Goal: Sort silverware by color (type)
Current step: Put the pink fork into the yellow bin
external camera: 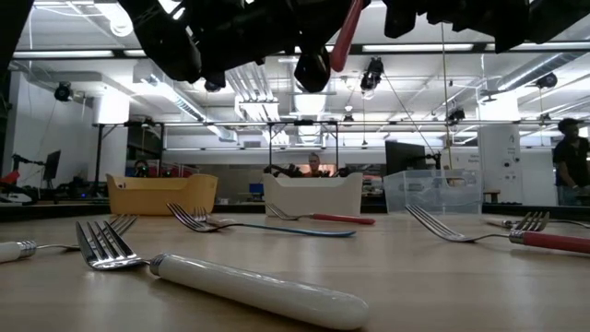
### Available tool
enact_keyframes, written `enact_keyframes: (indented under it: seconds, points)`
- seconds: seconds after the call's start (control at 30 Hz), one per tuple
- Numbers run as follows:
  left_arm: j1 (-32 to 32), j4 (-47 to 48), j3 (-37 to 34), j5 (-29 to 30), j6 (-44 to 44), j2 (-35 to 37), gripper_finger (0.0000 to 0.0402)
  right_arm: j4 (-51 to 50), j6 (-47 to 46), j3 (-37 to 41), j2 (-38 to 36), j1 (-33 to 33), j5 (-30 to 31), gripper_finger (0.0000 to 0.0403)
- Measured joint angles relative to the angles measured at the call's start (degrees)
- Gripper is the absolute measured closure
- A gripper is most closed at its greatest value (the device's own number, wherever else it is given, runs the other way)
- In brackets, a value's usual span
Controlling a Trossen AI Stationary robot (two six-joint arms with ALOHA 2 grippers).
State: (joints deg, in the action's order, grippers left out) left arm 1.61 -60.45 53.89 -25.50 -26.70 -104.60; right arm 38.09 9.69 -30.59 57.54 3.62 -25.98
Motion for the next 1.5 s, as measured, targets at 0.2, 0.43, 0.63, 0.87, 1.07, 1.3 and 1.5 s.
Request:
enact_keyframes:
  seconds: [0.2,0.43,0.63,0.87,1.07,1.3,1.5]
  points:
    - [0.02,-0.02,0.00,0.01,0.00,-0.07,0.0384,1.73,-0.11,0.00,0.60,0.00,0.03,0.0206]
    - [0.00,-0.13,0.00,3.06,-0.93,-2.09,0.0384,4.61,-0.67,-0.72,4.08,0.00,0.55,0.0227]
    - [0.00,-0.63,0.20,1.71,-1.50,-2.78,0.0384,4.45,0.25,-2.08,6.55,0.02,0.50,0.0280]
    - [0.00,-0.57,0.43,0.46,-1.38,-2.54,0.0384,4.55,2.32,-2.08,6.35,0.02,0.52,0.0387]
    - [0.71,-0.55,0.44,0.35,-2.23,-2.49,0.0369,4.19,1.41,-2.03,5.91,0.07,0.97,0.0393]
    - [2.27,-0.19,0.43,-0.81,-3.16,-2.18,0.0326,2.20,-0.07,-2.03,4.37,0.04,2.83,0.0394]
    - [3.50,1.19,0.42,-1.03,-4.08,-1.30,0.0308,-4.15,0.44,-2.03,1.05,0.02,9.94,0.0394]
